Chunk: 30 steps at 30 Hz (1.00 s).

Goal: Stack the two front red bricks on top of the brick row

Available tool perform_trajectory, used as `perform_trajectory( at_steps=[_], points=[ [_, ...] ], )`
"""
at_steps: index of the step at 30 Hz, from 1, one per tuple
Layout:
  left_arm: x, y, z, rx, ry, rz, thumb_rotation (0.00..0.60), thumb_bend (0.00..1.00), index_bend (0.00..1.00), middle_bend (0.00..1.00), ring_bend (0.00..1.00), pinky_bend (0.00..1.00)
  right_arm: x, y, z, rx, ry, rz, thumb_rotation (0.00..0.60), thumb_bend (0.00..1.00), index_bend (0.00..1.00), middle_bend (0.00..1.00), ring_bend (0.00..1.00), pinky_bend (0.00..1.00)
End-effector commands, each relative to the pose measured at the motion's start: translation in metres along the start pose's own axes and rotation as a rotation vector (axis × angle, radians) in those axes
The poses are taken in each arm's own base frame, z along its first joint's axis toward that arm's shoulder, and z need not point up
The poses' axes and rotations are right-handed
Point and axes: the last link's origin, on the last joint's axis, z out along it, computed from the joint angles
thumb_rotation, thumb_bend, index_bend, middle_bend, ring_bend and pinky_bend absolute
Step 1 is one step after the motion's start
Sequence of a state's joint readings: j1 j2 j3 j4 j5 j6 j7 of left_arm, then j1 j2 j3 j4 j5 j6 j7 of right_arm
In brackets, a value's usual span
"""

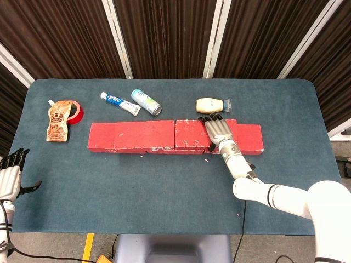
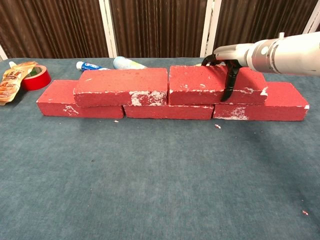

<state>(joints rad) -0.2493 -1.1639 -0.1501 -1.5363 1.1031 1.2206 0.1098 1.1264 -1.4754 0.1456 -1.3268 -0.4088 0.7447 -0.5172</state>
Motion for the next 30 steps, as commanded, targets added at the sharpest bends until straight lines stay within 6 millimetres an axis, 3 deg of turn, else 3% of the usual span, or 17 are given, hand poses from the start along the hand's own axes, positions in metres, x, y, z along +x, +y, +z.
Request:
perform_trajectory(
  at_steps=[1, 30],
  points=[
    [-0.0001, 0.0000, 0.0001, 0.000, -0.001, 0.000, 0.600, 0.22, 0.00, 0.00, 0.00, 0.00, 0.0001, -0.0004, 0.0000, -0.001, 0.000, 0.001, 0.600, 0.00, 0.23, 0.25, 0.13, 0.00],
    [-0.0035, -0.0022, -0.0004, 0.013, -0.011, 0.001, 0.600, 0.22, 0.00, 0.00, 0.00, 0.00, 0.0007, -0.0022, 0.0001, -0.003, -0.009, 0.001, 0.600, 0.00, 0.14, 0.23, 0.12, 0.00]
  ],
)
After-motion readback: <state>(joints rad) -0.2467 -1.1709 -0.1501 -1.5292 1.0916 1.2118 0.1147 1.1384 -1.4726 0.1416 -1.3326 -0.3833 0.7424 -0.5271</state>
